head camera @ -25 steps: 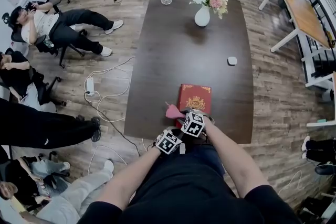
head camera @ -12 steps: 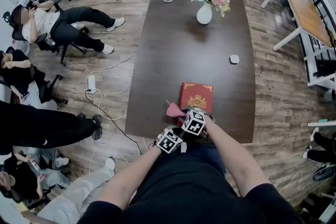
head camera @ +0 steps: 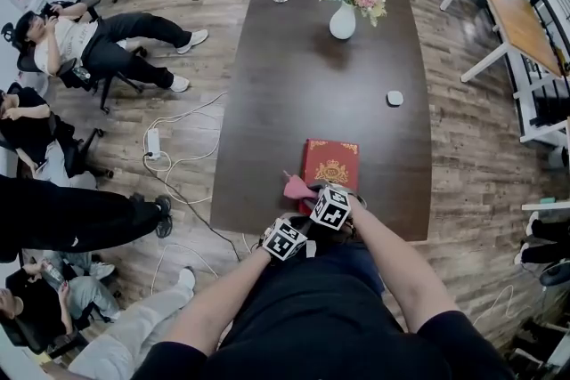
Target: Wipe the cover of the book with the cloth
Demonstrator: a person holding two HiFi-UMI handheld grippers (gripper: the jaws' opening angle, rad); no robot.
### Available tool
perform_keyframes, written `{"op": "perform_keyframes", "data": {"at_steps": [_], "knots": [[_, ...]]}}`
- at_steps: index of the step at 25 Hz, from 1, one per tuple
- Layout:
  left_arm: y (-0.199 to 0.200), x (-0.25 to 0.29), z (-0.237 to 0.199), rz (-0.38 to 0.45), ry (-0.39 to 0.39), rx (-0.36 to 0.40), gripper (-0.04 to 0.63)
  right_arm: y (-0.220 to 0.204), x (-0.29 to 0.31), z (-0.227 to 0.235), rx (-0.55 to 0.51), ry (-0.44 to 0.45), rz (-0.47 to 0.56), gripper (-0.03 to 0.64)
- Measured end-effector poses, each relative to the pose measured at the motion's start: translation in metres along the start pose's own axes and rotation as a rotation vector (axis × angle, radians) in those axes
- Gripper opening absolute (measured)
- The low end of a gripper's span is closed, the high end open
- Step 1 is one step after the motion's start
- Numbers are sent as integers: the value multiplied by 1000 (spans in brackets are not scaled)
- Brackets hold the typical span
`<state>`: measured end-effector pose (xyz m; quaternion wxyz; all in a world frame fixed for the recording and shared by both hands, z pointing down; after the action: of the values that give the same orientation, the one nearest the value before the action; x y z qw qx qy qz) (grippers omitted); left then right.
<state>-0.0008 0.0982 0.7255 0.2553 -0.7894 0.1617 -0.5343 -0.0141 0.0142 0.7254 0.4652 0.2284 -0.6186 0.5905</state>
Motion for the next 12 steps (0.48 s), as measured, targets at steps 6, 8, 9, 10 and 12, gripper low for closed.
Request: {"op": "perform_keyframes", "data": {"at_steps": [6, 8, 9, 10, 12], "knots": [[2, 0, -1, 9, 1, 8, -5, -3, -1, 0, 11, -3, 0, 121], [2, -1, 0, 1, 0, 5, -5, -5, -2, 0, 12, -5, -1, 121], [1, 0, 0, -5, -2, 3, -5, -7, -2, 0, 14, -6, -1, 120], [0, 0, 1, -8, -3, 1, -5, -8, -2, 0, 16, -6, -2, 120], [-1, 0, 0, -6, -4, 1, -5, -9, -3, 0, 18, -6, -4, 120]]}}
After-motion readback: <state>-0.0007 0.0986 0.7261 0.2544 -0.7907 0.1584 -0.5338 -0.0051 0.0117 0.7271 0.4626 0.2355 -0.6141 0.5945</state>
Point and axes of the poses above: the fingertips, and each gripper's own axes: x forward along the fingers, z to its right, y out of its top, the point moved 5 cm from there along -x, backward along the fingers, and after that the axes turned 5 degrees about y, right-handed, at the moved point
